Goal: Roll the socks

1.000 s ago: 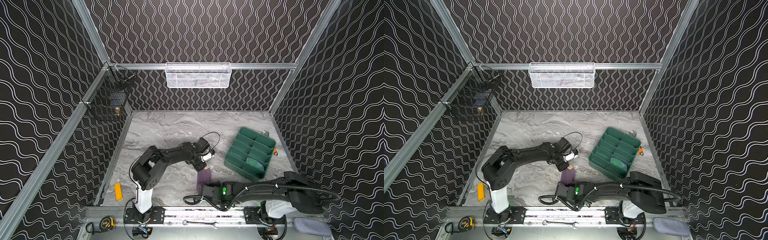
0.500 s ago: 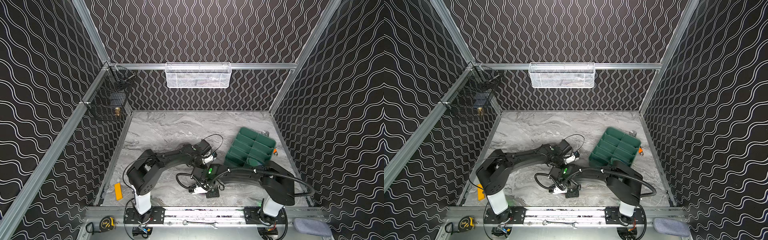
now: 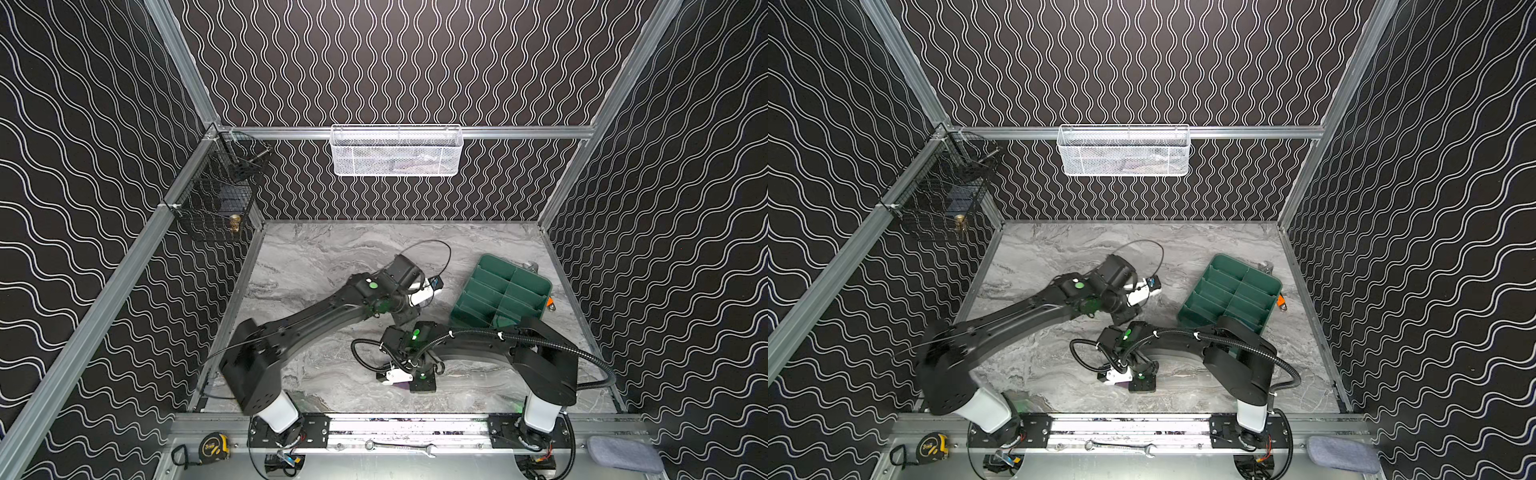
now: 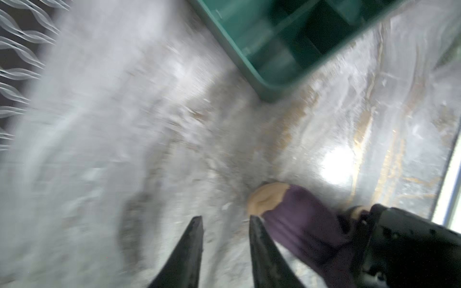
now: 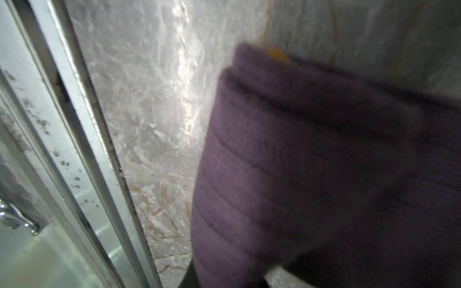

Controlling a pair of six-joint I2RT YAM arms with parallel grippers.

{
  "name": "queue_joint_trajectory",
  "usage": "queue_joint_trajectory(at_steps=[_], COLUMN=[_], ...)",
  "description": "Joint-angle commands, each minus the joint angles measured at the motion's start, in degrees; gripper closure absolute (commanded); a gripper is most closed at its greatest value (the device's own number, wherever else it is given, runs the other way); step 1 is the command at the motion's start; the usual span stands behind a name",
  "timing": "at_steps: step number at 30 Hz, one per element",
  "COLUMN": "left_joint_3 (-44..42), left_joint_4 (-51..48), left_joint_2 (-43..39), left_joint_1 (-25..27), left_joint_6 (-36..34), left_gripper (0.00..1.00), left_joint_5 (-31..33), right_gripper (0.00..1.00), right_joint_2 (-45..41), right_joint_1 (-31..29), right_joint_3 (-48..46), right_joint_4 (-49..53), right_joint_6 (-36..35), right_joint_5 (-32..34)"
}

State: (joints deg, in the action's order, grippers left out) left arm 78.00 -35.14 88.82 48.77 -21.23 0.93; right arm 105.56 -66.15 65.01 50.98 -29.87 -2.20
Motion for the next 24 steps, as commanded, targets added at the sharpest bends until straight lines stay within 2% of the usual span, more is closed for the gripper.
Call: queue_joint_trajectory(at_steps=[1,3,5,9,12,15,18,20,24], left_joint_3=[1.12,0.89,0.74,-1.63,-5.62,-10.25,-15.56,-19.85,-28.80], left_joint_4=[1.01,1.92,1.26,-5.23,-9.98,-12.15,-12.95,-11.58,-4.42], left_joint_2=[-6.26,-11.56,-16.94,-28.46,-35.42,-38.80,-38.60,-37.51,-33.09], left_joint_1=[-0.34,-0.47,-0.52,-0.46,-0.43,-0.21,1.36,4.77,18.58], left_joint_6=[-7.47,-11.41,-15.44,-24.17,-29.43,-28.42,-26.47,-24.85,-23.01], left_gripper=[0.57,0.50,0.45,0.34,0.32,0.33,0.33,0.35,0.34], left_joint_5=[9.57,10.75,8.58,-3.14,-9.89,-11.69,-11.66,-8.55,2.79], right_gripper=[0.88,0.87,0.87,0.86,0.86,0.86,0.86,0.86,0.86], right_joint_2=[2.81,4.03,4.80,6.61,10.41,14.17,16.70,17.42,18.19], right_joint_1=[0.38,0.54,0.81,2.67,5.26,7.52,9.18,9.99,11.16], right_joint_3=[-2.37,-2.26,-2.06,-1.28,1.13,3.36,4.53,4.92,5.20], right_joint_4=[-5.47,-7.26,-9.03,-11.08,-10.31,-9.99,-10.62,-11.05,-12.26], right_joint_6=[0.69,0.04,-1.05,-4.47,-5.87,-6.11,-6.48,-6.82,-7.65], right_joint_5=[2.19,2.30,2.87,1.82,-0.55,-1.38,-2.10,-2.44,-2.81])
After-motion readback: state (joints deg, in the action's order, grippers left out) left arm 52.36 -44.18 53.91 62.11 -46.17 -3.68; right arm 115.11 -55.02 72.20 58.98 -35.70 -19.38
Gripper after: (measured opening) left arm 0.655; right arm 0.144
